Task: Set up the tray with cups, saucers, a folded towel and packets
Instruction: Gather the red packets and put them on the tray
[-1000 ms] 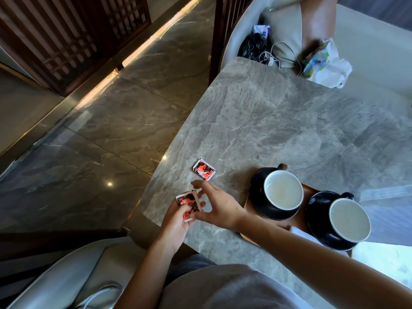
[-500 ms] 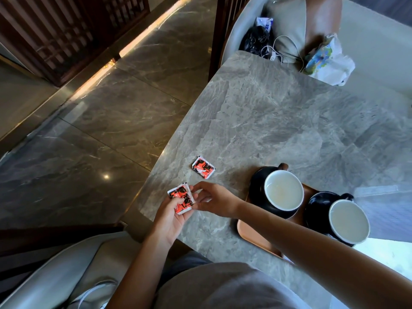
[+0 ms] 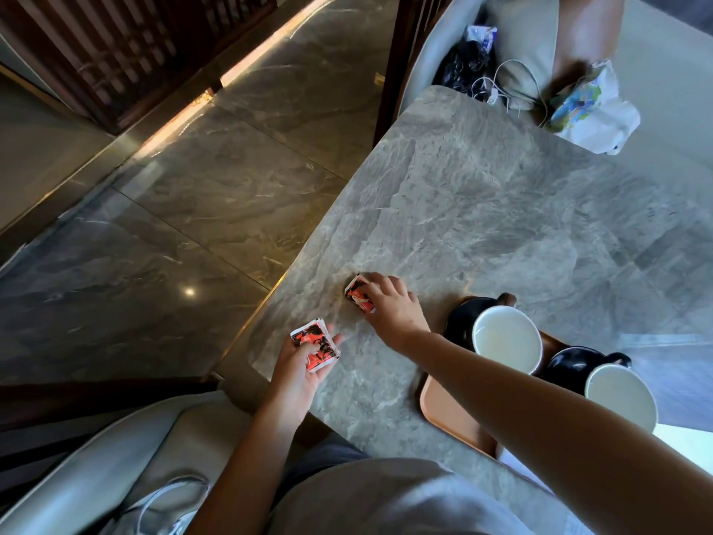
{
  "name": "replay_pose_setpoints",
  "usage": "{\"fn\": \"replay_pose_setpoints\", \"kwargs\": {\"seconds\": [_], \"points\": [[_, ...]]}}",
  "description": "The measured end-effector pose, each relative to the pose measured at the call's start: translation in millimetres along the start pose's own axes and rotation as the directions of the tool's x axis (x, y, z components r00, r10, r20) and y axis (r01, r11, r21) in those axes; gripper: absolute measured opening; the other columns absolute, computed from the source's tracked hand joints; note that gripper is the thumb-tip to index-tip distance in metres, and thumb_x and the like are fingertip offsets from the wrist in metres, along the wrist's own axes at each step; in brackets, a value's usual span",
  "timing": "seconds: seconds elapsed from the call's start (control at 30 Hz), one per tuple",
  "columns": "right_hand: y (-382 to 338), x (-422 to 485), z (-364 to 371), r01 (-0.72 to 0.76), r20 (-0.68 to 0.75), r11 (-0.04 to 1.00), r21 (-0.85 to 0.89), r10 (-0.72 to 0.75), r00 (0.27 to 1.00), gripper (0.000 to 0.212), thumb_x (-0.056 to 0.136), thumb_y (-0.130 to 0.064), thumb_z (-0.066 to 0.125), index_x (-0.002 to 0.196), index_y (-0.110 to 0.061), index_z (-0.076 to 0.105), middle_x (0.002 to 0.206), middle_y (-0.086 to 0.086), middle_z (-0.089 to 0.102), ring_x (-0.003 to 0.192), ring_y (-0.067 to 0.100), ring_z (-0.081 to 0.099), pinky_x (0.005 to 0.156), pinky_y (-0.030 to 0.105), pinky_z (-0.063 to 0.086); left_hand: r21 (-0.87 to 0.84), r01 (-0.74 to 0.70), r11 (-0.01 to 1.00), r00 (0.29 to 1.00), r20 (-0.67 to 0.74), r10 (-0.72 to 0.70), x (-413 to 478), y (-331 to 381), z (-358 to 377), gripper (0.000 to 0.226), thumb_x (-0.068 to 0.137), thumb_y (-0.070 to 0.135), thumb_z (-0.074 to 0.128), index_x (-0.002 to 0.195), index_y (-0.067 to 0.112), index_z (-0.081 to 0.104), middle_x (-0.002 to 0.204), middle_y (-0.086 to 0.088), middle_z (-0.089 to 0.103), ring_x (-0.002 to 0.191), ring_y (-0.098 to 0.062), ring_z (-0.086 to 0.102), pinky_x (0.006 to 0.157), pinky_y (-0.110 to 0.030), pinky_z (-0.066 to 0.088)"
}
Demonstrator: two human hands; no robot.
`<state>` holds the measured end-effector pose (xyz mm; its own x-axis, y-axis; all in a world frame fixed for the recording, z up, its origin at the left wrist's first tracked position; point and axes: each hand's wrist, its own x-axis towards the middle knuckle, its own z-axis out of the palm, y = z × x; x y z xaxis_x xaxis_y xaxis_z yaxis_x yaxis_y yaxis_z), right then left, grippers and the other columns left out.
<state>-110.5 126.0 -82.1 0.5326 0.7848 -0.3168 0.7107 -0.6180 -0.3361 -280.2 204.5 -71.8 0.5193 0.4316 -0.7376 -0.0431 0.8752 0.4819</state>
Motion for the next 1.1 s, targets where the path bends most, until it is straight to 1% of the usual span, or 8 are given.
{"fn": "replay_pose_setpoints", "kwargs": {"seconds": [0.13, 0.23, 0.37, 0.53, 0.6, 0.77, 0.97, 1.1], "points": [[6, -21, 7, 0.082, -0.018, 0.995, -0.054, -0.084, 0.996, 0.051, 0.087, -0.035, 0.056, 0.135, -0.031, 0.040, 0.142, -0.006, 0.040, 0.132, 0.021, 0.033, 0.100, 0.039, 0.035, -0.034, 0.064, 0.997, 0.998, 0.003, -0.064, 1, -6, -3, 0.032, 0.091, 0.000, 0.039, 0.120, 0.007, 0.053, 0.108, -0.011, 0.068, 0.091, -0.022, 0.072, 0.080, -0.035, 0.051], [9, -32, 6, 0.080, 0.007, 0.995, -0.064, -0.079, 0.997, 0.048, 0.083, -0.030, 0.063, 0.128, -0.028, 0.048, 0.134, -0.002, 0.045, 0.125, 0.023, 0.039, 0.093, 0.037, 0.039, -0.018, 0.110, 0.994, 0.994, -0.008, -0.110, 2, -7, 0, 0.028, 0.093, 0.009, 0.040, 0.112, 0.009, 0.060, 0.105, -0.007, 0.069, 0.093, -0.020, 0.069, 0.081, -0.034, 0.050], [8, -41, 8, -0.029, 0.105, 0.991, 0.132, 0.015, 0.994, 0.038, 0.077, -0.025, 0.070, 0.112, -0.016, 0.055, 0.117, 0.007, 0.048, 0.113, 0.027, 0.048, 0.087, 0.037, 0.048, 0.024, 0.114, 0.993, 0.993, -0.018, -0.114, 0, -4, 9, 0.029, 0.095, 0.019, 0.034, 0.102, 0.014, 0.062, 0.103, -0.005, 0.067, 0.095, -0.017, 0.062, 0.080, -0.030, 0.046], [9, -55, 6, -0.092, 0.087, 0.952, 0.291, 0.069, 0.994, 0.028, 0.075, -0.031, 0.072, 0.099, -0.018, 0.067, 0.103, -0.001, 0.055, 0.089, 0.017, 0.058, 0.077, 0.028, 0.046, 0.048, 0.099, 0.994, 0.995, -0.014, -0.098, -8, -3, 13, 0.035, 0.096, 0.027, 0.030, 0.100, 0.013, 0.061, 0.100, -0.007, 0.064, 0.086, -0.017, 0.057, 0.077, -0.028, 0.042], [6, -60, 0, -0.051, -0.024, 0.906, 0.419, 0.067, 0.997, 0.011, 0.077, -0.016, 0.068, 0.087, -0.018, 0.071, 0.092, -0.002, 0.059, 0.078, 0.015, 0.058, 0.073, 0.026, 0.045, 0.047, 0.106, 0.993, 0.994, -0.021, -0.105, -12, -5, 13, 0.036, 0.097, 0.029, 0.029, 0.098, 0.013, 0.061, 0.097, -0.008, 0.064, 0.085, -0.018, 0.057, 0.076, -0.029, 0.042], [-6, -70, -27, 0.019, -0.230, 0.737, 0.675, 0.187, 0.955, 0.026, 0.080, -0.002, 0.065, 0.072, -0.026, 0.057, 0.075, -0.011, 0.061, 0.067, 0.003, 0.057, 0.067, 0.016, 0.046, 0.065, 0.143, 0.988, 0.990, -0.014, -0.142, -16, -13, 13, 0.043, 0.095, 0.041, 0.033, 0.111, 0.010, 0.059, 0.100, -0.010, 0.063, 0.090, -0.021, 0.058, 0.082, -0.034, 0.043], [-23, -89, -34, -0.064, 0.010, 0.371, 0.926, 0.144, 0.990, 0.022, 0.083, 0.001, 0.065, 0.078, -0.019, 0.059, 0.078, 0.003, 0.062, 0.063, 0.008, 0.062, 0.059, 0.023, 0.052, -0.016, 0.178, 0.984, 0.966, 0.195, -0.172, -24, -23, 21, 0.047, 0.087, 0.045, 0.042, 0.106, 0.007, 0.063, 0.093, -0.014, 0.072, 0.093, -0.025, 0.062, 0.083, -0.036, 0.047], [-19, -102, -24, -0.078, -0.033, 0.551, 0.831, 0.188, 0.982, 0.024, 0.081, -0.004, 0.068, 0.076, -0.027, 0.061, 0.078, 0.001, 0.067, 0.067, 0.011, 0.059, 0.068, 0.029, 0.052, 0.077, 0.144, 0.987, 0.944, 0.289, -0.160, -31, -30, 33, 0.036, 0.080, 0.021, 0.046, 0.104, 0.005, 0.066, 0.089, -0.013, 0.072, 0.081, -0.022, 0.069, 0.064, -0.031, 0.057]]}}
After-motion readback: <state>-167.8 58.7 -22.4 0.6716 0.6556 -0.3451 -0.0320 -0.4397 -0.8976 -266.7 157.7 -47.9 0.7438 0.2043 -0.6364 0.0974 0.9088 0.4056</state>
